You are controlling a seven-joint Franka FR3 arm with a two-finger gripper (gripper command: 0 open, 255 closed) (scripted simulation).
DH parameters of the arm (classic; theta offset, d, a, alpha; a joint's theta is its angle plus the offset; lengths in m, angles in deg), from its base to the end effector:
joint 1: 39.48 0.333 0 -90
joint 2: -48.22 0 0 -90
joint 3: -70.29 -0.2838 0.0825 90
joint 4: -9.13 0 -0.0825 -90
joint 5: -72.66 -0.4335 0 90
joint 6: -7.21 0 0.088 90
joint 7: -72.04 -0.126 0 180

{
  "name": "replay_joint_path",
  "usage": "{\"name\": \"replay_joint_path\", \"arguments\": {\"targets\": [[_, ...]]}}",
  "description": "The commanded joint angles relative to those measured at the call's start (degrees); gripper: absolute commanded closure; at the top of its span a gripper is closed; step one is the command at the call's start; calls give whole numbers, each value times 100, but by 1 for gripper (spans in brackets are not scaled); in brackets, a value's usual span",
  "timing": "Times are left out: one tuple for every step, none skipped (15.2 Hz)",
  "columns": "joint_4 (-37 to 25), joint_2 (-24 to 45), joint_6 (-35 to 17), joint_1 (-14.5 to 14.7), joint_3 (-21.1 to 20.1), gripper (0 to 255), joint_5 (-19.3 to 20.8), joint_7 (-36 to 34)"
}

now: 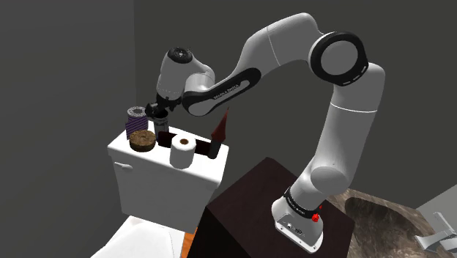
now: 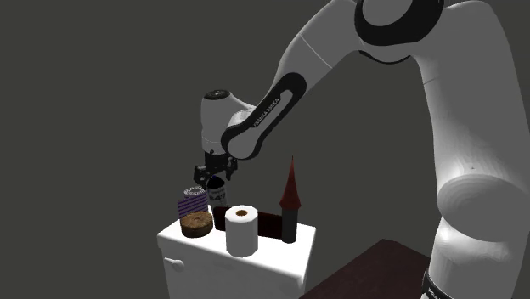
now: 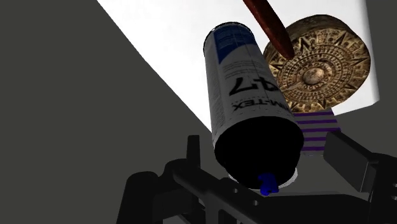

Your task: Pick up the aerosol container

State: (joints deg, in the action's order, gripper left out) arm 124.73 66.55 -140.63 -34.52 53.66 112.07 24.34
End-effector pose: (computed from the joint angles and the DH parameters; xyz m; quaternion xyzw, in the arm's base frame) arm 0.6056 0.2438 0.2417 0.9759 0.0283 0.2055 0.0683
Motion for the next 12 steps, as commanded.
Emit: {"name": "replay_joint_path", "arguments": {"targets": [[6, 12, -18, 5, 9, 255, 21, -20], [6, 12, -18, 4, 9, 255, 20, -18], [5, 13, -17, 5, 8, 255, 20, -19], [6, 11, -17, 6, 8, 255, 20, -20], [5, 13, -17, 6, 8, 255, 20, -20], [7, 11, -17, 7, 8, 255, 22, -23], [6, 13, -16, 9, 8, 255, 22, -25], [3, 12, -14, 8, 7, 255, 20, -22], [5, 12, -15, 8, 8, 255, 21, -23], [7, 14, -21, 4, 10, 255, 24, -21], [1, -37, 26, -14, -17, 255, -40, 39], [-8, -86, 74, -31, -43, 255, -102, 98]]}}
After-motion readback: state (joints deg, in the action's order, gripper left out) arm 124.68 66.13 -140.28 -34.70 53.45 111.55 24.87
